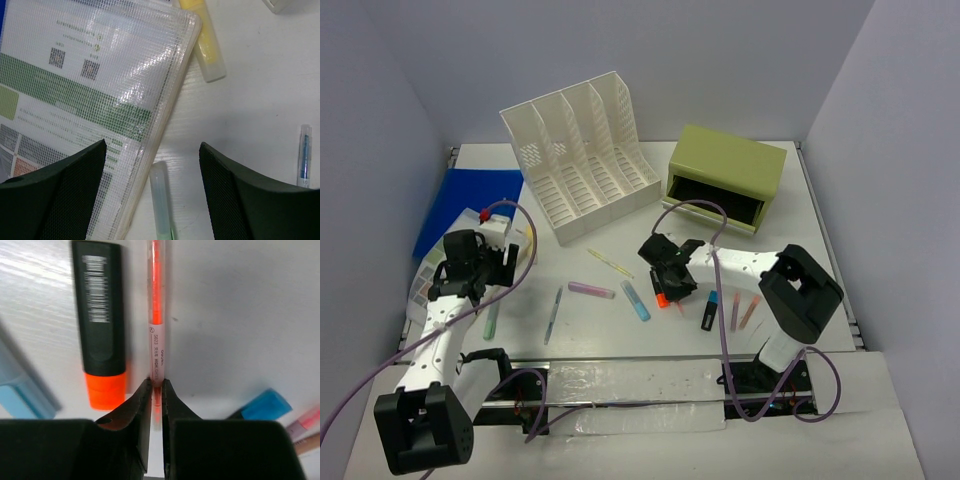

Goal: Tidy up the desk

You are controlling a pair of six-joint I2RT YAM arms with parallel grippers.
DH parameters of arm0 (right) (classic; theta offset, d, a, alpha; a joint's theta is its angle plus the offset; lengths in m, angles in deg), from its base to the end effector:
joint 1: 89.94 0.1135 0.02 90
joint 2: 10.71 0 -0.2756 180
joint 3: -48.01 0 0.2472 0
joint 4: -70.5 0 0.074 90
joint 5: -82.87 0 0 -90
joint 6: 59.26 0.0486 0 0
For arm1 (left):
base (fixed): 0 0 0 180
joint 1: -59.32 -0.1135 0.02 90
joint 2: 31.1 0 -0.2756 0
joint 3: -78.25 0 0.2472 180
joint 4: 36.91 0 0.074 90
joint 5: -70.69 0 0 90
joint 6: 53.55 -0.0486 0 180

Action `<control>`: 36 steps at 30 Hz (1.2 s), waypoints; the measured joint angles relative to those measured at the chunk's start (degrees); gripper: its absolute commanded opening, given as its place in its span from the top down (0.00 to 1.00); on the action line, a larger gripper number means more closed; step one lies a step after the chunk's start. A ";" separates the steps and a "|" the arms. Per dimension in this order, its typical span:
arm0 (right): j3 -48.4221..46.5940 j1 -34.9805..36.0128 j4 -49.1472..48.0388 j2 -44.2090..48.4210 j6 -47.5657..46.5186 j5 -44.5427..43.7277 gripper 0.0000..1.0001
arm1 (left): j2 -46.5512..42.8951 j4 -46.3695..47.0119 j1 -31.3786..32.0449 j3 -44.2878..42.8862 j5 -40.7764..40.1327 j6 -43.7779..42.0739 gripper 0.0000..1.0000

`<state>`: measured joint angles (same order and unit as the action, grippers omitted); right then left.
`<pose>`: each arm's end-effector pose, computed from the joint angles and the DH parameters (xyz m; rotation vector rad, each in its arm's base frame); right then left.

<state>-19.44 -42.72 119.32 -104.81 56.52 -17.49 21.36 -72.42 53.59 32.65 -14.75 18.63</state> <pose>0.2042 0.2078 0.1596 -0.4945 2.7878 0.0084 0.1874 0.0149 0.2200 0.2836 2.2928 0.1180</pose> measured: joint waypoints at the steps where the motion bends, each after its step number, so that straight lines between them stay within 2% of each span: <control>1: -0.13 0.18 0.51 0.00 -0.04 -0.77 1.00 | -0.16 -0.01 0.00 0.19 -0.01 0.10 0.19; 5: -2.57 1.76 5.24 0.08 -1.33 -5.58 1.00 | -0.43 -0.08 0.00 0.97 -0.02 0.24 0.19; 10: -12.20 4.50 10.34 4.72 -5.01 -12.88 1.00 | -0.34 -1.17 0.00 0.65 0.13 -0.13 0.18; 13: -19.23 4.94 9.20 9.84 -10.18 -18.11 1.00 | 0.22 -3.76 0.00 -1.23 0.50 -0.89 0.18; 16: -22.54 4.08 3.74 14.39 -19.08 -23.60 1.00 | 1.16 -6.24 0.00 -4.65 1.15 -1.51 0.18; 19: -21.76 0.95 -4.58 16.43 -31.94 -27.57 1.00 | 1.70 -8.52 0.00 -8.52 3.17 -2.28 0.18; 24: -18.18 -4.92 -13.32 13.76 -51.30 -28.25 1.00 | 2.28 -11.04 0.06 -11.01 7.46 -3.63 0.18; 27: -14.04 -6.64 -18.03 11.85 -61.35 -26.74 1.00 | 5.74 -12.80 0.44 -12.76 9.28 -3.61 0.19; 31: -10.90 -9.52 -22.58 9.04 -70.00 -25.82 1.00 | 9.17 -13.52 0.97 -13.70 11.05 -3.61 0.19; 34: -10.76 -12.60 -24.59 7.22 -73.48 -25.96 0.90 | 10.01 -14.32 1.84 -13.91 11.29 -3.67 0.18; 36: -10.76 -14.02 -25.28 6.57 -74.62 -26.33 0.79 | 10.48 -14.39 2.74 -13.94 10.84 -3.67 0.18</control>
<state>-30.20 -56.75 94.03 -98.25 -18.10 -43.82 31.84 -86.81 56.33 18.71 -3.91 14.96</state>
